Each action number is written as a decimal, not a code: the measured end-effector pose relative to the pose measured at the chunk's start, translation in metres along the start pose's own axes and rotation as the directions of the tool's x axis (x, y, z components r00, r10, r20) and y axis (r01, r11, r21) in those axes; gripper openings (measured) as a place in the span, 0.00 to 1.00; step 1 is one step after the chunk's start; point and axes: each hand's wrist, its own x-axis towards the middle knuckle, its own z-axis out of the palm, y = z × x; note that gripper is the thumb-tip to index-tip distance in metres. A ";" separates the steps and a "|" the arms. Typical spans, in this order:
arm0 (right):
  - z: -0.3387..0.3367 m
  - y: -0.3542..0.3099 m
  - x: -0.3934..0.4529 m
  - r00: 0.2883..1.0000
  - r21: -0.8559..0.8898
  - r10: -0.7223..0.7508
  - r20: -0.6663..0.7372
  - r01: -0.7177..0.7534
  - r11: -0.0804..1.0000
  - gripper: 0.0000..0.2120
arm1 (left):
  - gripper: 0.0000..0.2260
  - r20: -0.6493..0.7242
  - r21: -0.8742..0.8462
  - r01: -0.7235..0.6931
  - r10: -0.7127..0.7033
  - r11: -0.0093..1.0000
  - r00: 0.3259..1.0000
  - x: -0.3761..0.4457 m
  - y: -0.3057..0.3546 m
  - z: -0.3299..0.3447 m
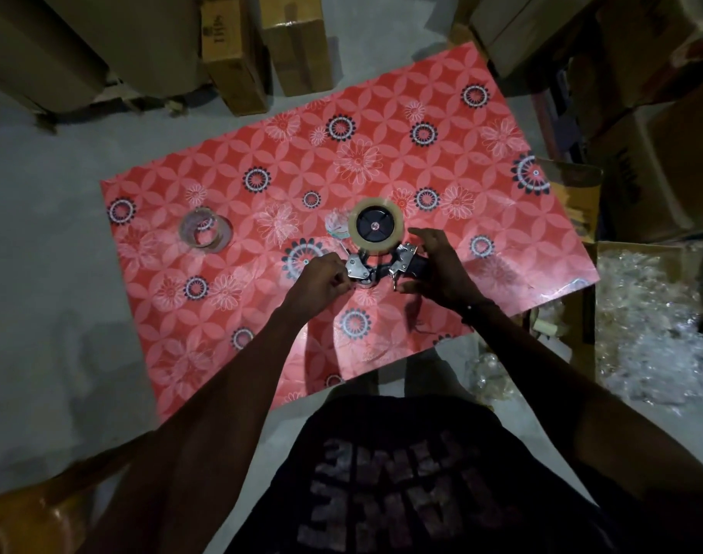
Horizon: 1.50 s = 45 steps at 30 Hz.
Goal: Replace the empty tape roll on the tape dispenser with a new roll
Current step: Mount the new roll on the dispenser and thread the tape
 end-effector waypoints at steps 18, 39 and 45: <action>0.027 0.000 -0.005 0.989 0.036 0.049 -0.141 -0.045 0.998 0.61 | 0.05 -0.024 0.001 0.044 -0.044 0.999 0.999 -0.006 0.002 0.003; -0.005 0.018 0.022 0.963 0.062 0.164 0.212 -0.181 0.982 0.13 | 0.06 -0.011 0.078 -0.144 0.146 0.986 0.989 -0.016 -0.023 -0.006; -0.007 0.018 0.025 0.954 0.120 0.208 0.215 -0.237 0.964 0.20 | 0.02 -0.185 -0.003 -0.061 0.059 0.998 0.981 -0.026 -0.018 -0.008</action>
